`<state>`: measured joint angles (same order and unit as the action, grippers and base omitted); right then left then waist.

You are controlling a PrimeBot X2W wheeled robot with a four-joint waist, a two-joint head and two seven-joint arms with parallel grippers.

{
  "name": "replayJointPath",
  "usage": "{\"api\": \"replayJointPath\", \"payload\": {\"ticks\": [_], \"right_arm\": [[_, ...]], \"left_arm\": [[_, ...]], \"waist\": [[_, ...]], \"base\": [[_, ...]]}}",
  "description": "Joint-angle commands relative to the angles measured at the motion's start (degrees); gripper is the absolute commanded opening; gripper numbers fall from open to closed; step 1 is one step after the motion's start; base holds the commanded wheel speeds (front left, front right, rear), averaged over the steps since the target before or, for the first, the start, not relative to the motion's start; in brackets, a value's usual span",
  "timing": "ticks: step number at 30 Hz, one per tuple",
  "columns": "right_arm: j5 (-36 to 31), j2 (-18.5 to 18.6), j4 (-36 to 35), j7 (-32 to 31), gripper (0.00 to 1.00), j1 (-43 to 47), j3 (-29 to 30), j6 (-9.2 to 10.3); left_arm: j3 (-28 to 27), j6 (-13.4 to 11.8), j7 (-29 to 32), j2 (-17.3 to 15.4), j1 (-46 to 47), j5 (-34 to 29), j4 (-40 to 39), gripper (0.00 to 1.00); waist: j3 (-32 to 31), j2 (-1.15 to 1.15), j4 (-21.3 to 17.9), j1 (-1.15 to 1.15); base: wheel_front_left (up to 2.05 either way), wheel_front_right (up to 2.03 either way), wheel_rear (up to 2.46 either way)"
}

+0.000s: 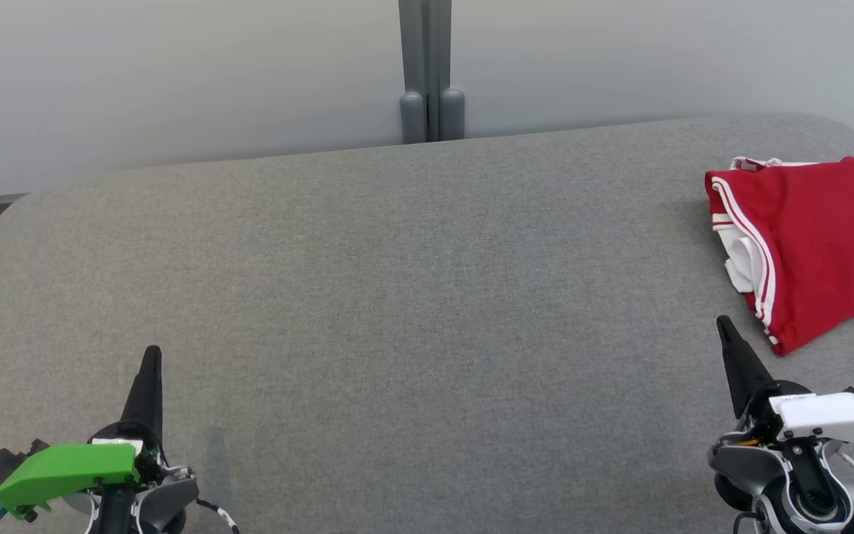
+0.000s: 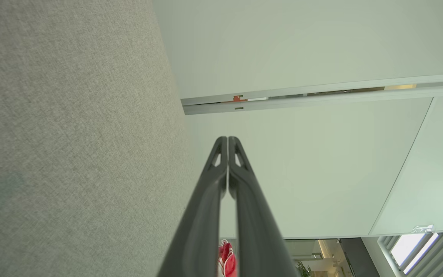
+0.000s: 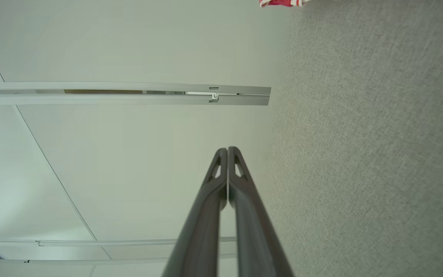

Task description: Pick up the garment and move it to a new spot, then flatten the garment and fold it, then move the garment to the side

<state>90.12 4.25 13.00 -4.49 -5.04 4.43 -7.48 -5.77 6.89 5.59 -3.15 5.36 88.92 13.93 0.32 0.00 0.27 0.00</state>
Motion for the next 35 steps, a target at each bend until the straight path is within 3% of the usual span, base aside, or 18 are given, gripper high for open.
{"api": "replayJointPath", "payload": {"ticks": [1,9,35], "right_arm": [[1.11,0.00,0.32,-0.34,0.00,-0.96,0.15,-0.02],[4.06,-0.09,1.16,-0.73,0.00,-1.43,0.39,-0.02],[3.22,-0.49,1.15,-1.10,0.00,-1.32,0.92,-0.02]], "left_arm": [[-0.45,0.37,0.35,0.07,1.09,0.96,0.05,0.00],[-1.02,0.87,1.19,0.32,1.33,3.76,0.20,0.00],[-0.98,0.84,1.18,0.28,1.20,3.55,0.16,0.00]], "waist": [[-0.02,0.00,-0.04,0.00],[-0.14,0.00,-0.27,0.00],[-0.14,0.00,-0.27,0.00]], "base": [[0.00,0.00,0.00],[0.00,0.00,0.00],[0.00,0.00,0.00]]}}
